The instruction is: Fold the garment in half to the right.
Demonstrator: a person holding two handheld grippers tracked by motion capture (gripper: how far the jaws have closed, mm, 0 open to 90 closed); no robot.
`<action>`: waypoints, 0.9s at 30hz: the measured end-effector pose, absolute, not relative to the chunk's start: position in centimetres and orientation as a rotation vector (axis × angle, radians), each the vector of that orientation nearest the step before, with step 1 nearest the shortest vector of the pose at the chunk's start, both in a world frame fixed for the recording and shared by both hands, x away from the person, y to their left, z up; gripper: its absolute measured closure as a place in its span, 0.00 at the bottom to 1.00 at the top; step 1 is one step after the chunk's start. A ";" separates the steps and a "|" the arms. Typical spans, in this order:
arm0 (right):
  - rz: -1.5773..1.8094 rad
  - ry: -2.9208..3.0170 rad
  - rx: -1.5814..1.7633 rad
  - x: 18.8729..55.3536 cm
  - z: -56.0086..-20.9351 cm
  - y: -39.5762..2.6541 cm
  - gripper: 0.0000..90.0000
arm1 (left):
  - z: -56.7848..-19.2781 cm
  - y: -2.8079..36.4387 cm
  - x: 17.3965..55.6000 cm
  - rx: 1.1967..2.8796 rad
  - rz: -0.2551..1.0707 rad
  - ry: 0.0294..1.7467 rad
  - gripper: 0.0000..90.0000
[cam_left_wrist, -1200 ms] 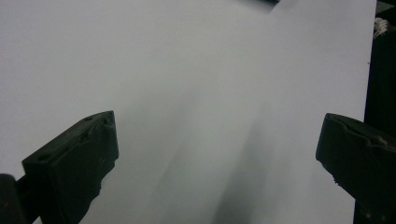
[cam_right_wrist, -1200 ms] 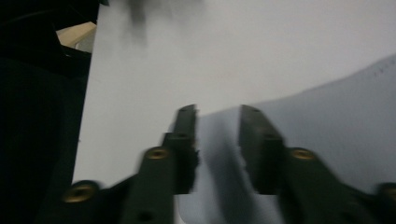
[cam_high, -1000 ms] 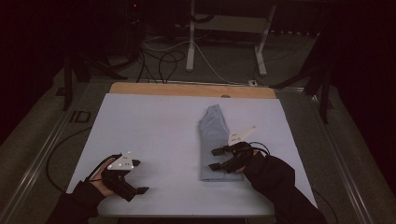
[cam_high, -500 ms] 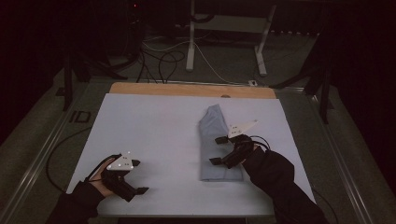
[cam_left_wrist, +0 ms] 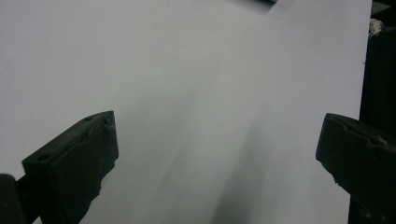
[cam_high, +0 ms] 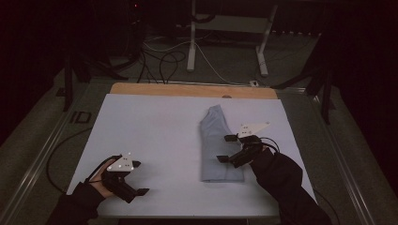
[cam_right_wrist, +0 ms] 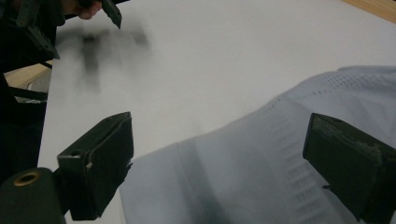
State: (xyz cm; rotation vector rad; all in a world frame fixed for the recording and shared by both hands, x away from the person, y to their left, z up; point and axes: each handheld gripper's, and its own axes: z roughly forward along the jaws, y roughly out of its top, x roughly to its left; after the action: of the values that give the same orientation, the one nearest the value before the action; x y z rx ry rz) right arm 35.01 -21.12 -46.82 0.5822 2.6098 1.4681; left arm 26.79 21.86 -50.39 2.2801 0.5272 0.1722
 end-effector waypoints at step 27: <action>1.375 2.505 0.786 32.5 -50.4 -26.8 0.10 | -50.2 21.7 26.8 2.275 0.170 0.515 0.00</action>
State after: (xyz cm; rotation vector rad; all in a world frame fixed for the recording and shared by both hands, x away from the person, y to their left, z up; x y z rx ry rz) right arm 32.52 -26.76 -50.43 0.7860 2.5052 1.3746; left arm 26.76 21.71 -50.22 2.2750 0.5152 0.1696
